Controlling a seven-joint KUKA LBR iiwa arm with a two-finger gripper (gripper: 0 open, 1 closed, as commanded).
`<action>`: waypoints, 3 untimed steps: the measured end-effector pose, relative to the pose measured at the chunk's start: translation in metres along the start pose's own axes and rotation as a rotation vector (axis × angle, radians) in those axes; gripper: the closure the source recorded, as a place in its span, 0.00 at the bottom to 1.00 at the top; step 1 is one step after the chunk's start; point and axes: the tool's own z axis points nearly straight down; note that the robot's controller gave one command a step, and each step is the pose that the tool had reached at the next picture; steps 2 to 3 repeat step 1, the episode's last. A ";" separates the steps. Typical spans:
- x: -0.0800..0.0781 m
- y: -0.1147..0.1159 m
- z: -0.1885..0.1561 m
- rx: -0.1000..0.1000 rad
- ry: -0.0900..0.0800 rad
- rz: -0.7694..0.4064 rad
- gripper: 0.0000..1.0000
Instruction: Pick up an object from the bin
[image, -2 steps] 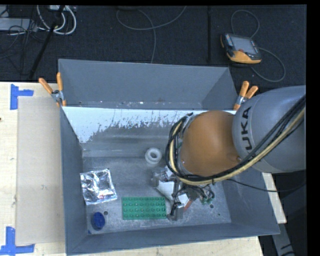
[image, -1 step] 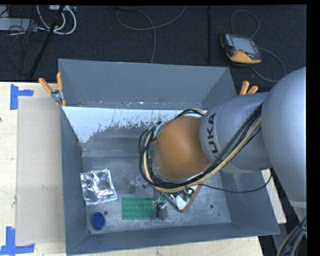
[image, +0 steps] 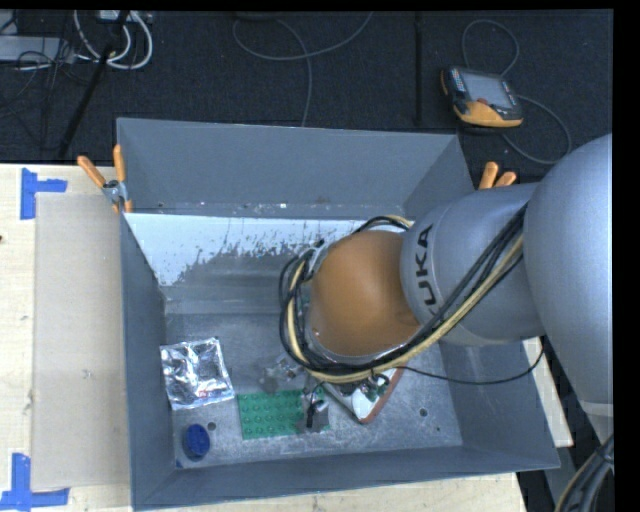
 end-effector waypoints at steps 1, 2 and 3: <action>-0.029 0.017 -0.164 0.004 -0.009 -0.013 1.00; -0.029 0.017 -0.164 0.004 -0.009 -0.013 1.00; -0.029 0.017 -0.164 0.004 -0.009 -0.013 1.00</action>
Offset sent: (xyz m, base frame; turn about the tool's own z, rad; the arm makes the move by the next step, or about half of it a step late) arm 0.0121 0.0291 0.1596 -0.0171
